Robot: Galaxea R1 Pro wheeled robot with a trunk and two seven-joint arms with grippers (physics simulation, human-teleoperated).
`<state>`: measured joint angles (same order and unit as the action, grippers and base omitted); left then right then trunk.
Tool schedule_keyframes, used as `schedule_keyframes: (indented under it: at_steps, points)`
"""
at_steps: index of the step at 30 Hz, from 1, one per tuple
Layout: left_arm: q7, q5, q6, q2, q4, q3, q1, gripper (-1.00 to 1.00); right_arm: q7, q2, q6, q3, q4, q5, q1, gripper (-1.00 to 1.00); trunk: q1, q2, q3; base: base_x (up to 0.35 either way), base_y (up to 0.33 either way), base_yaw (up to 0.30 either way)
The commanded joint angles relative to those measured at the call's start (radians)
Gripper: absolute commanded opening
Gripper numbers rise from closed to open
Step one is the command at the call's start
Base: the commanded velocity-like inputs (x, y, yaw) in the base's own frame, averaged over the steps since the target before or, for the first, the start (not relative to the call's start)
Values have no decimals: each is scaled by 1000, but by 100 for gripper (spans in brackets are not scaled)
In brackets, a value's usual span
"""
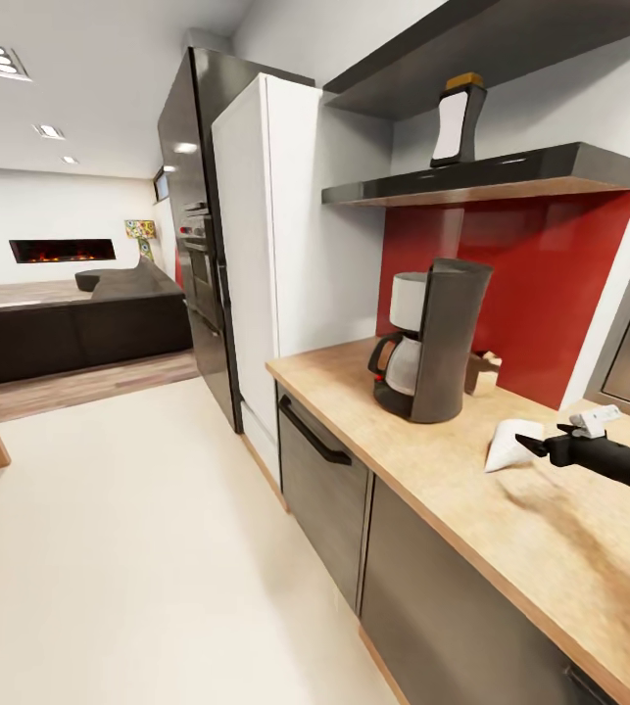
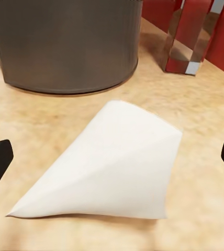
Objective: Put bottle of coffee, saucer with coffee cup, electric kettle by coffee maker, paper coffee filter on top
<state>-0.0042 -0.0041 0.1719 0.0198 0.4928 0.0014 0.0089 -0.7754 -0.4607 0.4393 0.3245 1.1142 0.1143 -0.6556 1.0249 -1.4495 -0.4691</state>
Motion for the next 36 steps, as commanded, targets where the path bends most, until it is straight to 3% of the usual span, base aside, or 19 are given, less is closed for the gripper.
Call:
schedule_keyframes:
  at_steps: [1,11,18,36]
  points:
    - [0,0,1,0,1,0,0,100,-8,1,3,2,1,10,-1,100,0,0,-1,44,0,0]
    - [0,-1,1,0,2,0,0,100,-8,-1,-2,2,-34,7,-1,100,0,0,-1,10,0,0]
    - [0,0,1,0,2,0,0,100,-13,-1,-70,1,-86,5,-1,100,0,0,-1,0,0,0]
    - [0,0,1,0,1,0,0,100,-46,-1,-79,1,-96,5,-1,100,0,0,-1,38,0,0]
